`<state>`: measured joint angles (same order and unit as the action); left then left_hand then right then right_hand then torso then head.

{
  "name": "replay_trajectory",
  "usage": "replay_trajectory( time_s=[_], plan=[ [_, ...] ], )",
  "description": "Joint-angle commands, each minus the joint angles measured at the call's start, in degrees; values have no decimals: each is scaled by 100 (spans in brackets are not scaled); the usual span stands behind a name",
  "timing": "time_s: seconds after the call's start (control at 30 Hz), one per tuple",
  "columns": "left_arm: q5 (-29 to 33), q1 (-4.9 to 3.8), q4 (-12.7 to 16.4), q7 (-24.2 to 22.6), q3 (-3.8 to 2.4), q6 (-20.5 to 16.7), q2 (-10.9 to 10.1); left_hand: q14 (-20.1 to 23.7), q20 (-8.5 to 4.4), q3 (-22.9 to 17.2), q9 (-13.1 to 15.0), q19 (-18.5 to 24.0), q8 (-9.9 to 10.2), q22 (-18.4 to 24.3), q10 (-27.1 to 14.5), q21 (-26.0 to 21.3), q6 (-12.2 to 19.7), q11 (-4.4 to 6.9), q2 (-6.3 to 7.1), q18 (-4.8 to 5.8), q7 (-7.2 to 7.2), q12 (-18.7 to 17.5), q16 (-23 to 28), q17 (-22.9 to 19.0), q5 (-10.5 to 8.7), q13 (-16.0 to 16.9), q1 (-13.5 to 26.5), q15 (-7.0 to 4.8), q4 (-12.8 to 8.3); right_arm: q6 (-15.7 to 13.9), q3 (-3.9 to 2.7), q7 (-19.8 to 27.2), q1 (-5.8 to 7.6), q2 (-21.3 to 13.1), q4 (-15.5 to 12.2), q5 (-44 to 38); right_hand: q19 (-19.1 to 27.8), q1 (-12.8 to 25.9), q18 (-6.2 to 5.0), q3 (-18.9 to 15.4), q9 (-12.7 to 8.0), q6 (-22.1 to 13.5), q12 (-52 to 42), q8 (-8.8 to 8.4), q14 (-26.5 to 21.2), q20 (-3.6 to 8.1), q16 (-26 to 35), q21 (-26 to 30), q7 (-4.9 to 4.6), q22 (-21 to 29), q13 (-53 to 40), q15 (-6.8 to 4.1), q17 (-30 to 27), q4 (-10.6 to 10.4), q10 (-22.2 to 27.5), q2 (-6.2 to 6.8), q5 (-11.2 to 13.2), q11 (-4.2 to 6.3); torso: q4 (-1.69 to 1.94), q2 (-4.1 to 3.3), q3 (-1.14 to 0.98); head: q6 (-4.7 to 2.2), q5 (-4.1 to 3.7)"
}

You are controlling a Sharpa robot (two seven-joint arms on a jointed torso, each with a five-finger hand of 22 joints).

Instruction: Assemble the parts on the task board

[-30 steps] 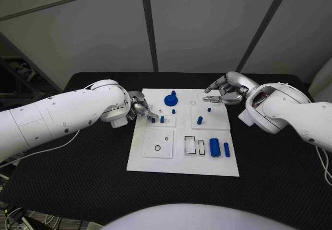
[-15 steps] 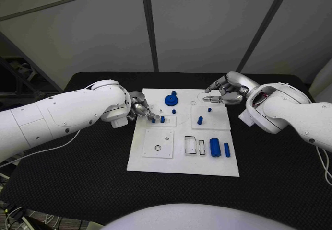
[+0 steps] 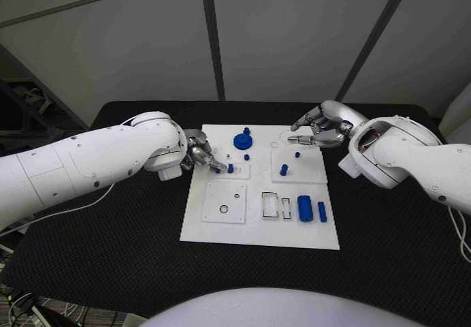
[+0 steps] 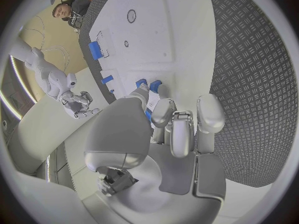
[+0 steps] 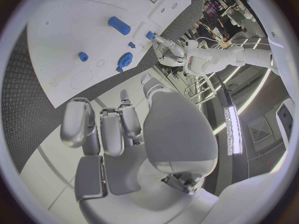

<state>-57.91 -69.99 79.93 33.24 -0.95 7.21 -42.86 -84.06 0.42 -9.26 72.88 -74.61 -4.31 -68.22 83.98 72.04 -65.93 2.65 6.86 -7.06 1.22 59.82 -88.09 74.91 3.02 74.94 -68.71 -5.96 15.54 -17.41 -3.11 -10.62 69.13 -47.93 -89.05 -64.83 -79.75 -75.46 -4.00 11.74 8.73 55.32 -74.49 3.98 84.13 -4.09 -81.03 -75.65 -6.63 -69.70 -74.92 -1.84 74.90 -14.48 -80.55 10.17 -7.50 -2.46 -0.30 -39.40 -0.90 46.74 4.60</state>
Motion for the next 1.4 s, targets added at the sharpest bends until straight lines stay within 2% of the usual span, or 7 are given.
replay_trajectory(
  time_s=[0.03, 0.37, 0.77, 1.4],
  plan=[
    [-114, -4, -1, 36, -4, 117, 12, -525, 29, 8, -9, 0, 29, -8, 212, -37, -44, -34, -12, 131, 8, 4, 7, 1233, -14, 669, -71, 7, -42, 39, -4, 26, 11, 6, 0, -14, 0, 18, -33, -3, 10, 33, -4, -20, 258, 0, 28, 33, -7, 3, -176, -43, 100, -24, -9, -12, -33, 48, 0, 1, 1, 3, 4],
    [-127, -1, -11, 38, -2, 81, 34, -526, 29, 11, -10, 0, 29, -9, 211, -37, -44, -34, -19, 131, 8, 2, 6, 1235, -13, 669, -83, 8, -47, 38, -4, 24, 11, 5, 2, -14, 0, 18, -33, -3, 10, 33, -4, -20, 258, 0, 28, 33, -7, 3, -176, -43, 100, -24, -9, -12, -33, 48, 0, 2, -1, -3, 3],
    [-128, 5, -23, 69, 0, 134, 44, -528, 28, 32, -18, -8, 32, -23, 213, -32, -46, -31, -113, 133, 4, 14, 1, 1242, -12, 670, -185, 6, -99, 38, -4, 19, 11, -3, 0, -14, 0, 18, -33, -3, 10, 33, -4, -20, 258, 0, 28, 33, -7, 3, -176, -43, 100, -24, -9, -12, -33, 48, -2, 1, -1, 4, 4],
    [-158, 9, -26, 101, 1, 209, 39, -531, 24, 21, -65, -12, 47, -43, 210, -37, -39, -15, -322, 134, -16, 18, -9, 1255, -6, 664, -537, 0, -385, 45, -4, 20, 11, -5, -5, -14, 0, 18, -33, -3, 10, 33, -4, -20, 258, 0, 28, 33, -7, 3, -176, -43, 100, -24, -9, -12, -33, 48, -1, 2, 1, 28, 3]
  ],
)
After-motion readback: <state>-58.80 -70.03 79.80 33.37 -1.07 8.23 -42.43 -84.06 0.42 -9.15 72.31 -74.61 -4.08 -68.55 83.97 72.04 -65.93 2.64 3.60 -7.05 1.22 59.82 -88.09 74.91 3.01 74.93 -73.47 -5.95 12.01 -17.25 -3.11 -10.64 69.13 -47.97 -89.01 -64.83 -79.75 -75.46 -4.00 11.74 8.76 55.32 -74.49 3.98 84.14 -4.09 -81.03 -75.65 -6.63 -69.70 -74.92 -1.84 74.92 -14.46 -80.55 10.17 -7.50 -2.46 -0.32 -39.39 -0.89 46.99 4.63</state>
